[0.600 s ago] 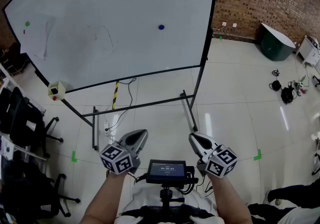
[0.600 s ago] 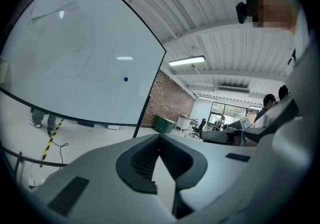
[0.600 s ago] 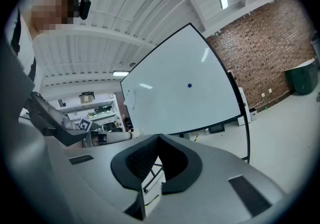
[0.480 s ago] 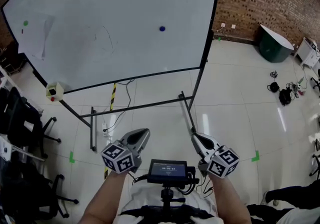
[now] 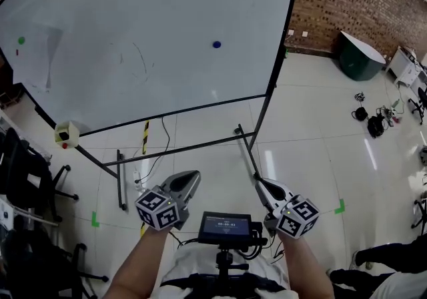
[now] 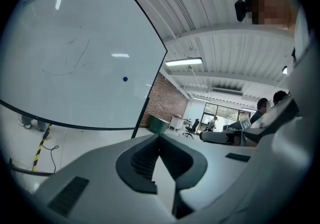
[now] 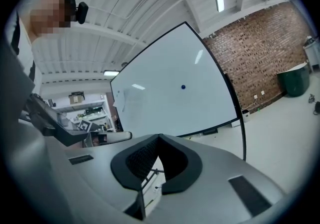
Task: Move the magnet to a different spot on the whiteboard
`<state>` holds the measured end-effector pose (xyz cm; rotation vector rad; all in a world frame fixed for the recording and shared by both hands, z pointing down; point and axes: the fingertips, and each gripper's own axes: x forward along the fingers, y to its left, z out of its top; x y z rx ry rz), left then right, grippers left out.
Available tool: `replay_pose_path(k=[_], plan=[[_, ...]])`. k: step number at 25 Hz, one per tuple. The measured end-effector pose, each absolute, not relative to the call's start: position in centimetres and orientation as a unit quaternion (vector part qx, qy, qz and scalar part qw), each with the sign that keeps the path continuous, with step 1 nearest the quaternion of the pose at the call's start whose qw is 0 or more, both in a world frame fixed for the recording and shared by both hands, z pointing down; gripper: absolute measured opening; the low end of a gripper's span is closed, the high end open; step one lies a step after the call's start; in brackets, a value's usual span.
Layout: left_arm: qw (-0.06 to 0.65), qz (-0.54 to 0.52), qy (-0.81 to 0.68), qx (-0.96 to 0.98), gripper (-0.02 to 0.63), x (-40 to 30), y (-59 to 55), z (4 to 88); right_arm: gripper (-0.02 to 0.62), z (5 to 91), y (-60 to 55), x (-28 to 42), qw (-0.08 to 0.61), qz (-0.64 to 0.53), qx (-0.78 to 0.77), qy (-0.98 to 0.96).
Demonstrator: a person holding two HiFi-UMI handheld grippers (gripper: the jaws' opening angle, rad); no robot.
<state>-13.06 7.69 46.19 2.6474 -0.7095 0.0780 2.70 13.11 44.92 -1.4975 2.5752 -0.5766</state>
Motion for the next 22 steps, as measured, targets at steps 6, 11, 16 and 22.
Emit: replay_pose_path(k=[6, 11, 16, 22], plan=[[0.189, 0.031, -0.234, 0.953, 0.006, -13.7, 5.6, 45.9, 0.021, 44.5, 10.6, 1.9, 0.058, -0.182, -0.506, 0.841], [0.196, 0.028, -0.238, 0.951, 0.006, -15.3, 4.1, 46.7, 0.021, 44.9, 9.9, 0.8, 0.055, -0.184, -0.509, 0.839], [0.212, 0.026, -0.242, 0.947, 0.006, -16.8, 3.8, 47.3, 0.021, 45.4, 9.2, 0.1, 0.054, -0.193, -0.511, 0.836], [0.208, 0.027, -0.251, 0.945, 0.006, -16.7, 2.7, 47.3, 0.021, 45.2, 8.0, -0.1, 0.047, -0.18, -0.499, 0.846]])
